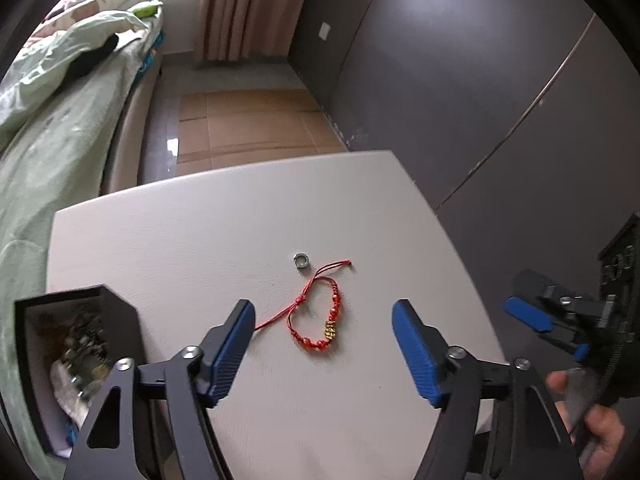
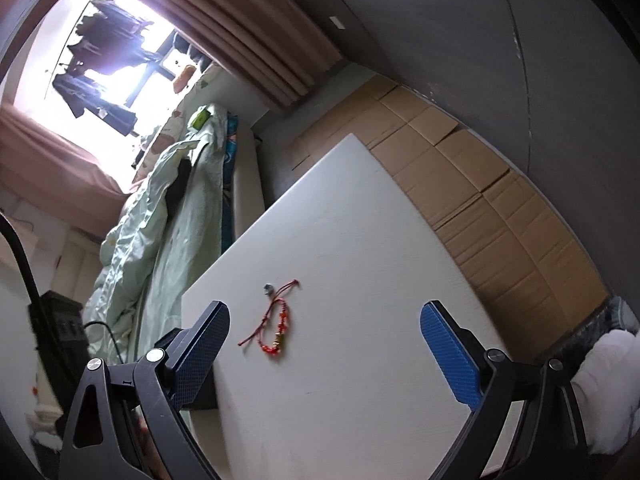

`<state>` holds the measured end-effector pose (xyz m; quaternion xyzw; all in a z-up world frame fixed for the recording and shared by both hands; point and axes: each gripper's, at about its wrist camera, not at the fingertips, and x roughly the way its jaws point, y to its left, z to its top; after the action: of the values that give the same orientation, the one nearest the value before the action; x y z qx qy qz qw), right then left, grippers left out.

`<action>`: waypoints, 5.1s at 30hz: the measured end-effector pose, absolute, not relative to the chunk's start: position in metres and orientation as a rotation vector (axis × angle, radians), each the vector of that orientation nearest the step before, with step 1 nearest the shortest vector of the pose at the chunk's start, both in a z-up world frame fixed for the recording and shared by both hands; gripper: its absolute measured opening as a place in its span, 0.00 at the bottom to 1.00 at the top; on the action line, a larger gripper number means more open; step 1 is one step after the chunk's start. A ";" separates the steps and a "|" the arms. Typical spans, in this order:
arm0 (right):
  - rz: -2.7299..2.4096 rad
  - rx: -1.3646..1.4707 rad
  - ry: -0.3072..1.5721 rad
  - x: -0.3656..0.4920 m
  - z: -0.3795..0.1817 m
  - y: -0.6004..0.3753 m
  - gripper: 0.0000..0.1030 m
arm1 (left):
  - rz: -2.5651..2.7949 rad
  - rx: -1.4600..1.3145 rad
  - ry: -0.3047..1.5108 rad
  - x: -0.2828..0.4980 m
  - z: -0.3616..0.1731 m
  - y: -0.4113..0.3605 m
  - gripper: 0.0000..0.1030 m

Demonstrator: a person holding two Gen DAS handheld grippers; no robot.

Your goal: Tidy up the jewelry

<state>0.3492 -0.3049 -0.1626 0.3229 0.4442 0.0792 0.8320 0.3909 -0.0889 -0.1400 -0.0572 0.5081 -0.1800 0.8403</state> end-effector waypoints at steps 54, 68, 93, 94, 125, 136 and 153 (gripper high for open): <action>0.385 0.103 0.981 0.404 -0.184 -0.203 0.43 | -0.320 -0.262 0.827 0.384 -0.111 -0.008 0.04; 0.416 -0.079 1.017 0.425 -0.194 -0.161 0.34 | -0.215 -0.380 0.747 0.366 -0.094 0.056 0.04; 0.445 -0.097 0.990 0.429 -0.173 -0.126 0.12 | -0.164 -0.533 0.793 0.348 -0.100 0.106 0.06; 0.450 -0.082 0.981 0.427 -0.168 -0.125 0.12 | -0.154 -0.535 0.799 0.348 -0.101 0.107 0.12; 0.764 0.063 0.895 0.380 -0.106 -0.034 0.23 | -0.066 -0.604 0.795 0.308 -0.095 0.141 0.58; 0.650 0.224 0.886 0.368 -0.103 -0.082 0.65 | -0.066 -0.629 0.799 0.291 -0.082 0.134 0.76; 0.418 0.360 0.839 0.292 -0.080 -0.147 0.99 | -0.124 -0.454 0.800 0.248 -0.041 0.067 1.00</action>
<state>0.2921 -0.1469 -0.0797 0.1724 0.4020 0.2003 0.8767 0.2483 0.0668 -0.0406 -0.2189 0.3858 -0.0599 0.8942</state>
